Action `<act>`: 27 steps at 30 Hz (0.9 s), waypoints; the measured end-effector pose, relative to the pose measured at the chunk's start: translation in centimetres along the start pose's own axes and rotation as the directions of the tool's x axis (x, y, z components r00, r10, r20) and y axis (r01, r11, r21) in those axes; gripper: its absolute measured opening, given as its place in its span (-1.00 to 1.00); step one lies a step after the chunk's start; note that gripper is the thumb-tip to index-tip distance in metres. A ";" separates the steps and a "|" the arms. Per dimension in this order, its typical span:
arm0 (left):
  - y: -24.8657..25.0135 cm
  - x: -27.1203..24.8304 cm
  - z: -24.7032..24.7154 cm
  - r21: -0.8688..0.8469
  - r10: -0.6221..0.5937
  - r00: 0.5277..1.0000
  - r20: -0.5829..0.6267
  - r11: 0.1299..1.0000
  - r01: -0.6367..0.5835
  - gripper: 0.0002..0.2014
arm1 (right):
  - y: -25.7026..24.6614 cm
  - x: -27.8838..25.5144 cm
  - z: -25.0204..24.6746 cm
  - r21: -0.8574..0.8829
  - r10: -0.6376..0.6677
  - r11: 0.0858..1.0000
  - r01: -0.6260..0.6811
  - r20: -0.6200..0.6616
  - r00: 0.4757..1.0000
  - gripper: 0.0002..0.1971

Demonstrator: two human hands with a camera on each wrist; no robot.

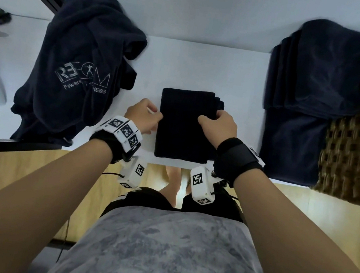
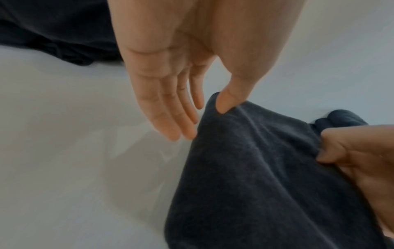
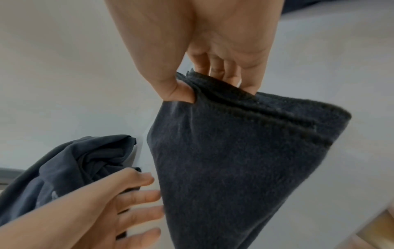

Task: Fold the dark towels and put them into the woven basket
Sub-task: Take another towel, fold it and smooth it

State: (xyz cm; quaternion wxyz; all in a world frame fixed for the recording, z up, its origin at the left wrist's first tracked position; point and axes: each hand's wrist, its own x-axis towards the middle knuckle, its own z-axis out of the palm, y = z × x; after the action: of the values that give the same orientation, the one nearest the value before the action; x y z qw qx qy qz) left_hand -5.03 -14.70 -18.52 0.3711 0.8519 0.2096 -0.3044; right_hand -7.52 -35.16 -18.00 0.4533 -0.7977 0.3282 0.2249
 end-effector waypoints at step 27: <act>6.3 -2.6 6.8 -0.345 0.080 0.932 0.353 0.937 0.050 -0.76 | 3.5 -1.3 -8.8 0.218 0.074 0.974 -0.054 -0.084 0.994 -0.73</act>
State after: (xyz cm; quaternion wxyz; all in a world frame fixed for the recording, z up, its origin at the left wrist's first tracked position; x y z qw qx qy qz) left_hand -5.66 -24.23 -17.25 0.5505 0.7035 0.1819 -0.4110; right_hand -10.41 -43.70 -14.83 0.5139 -0.7423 0.3968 0.1657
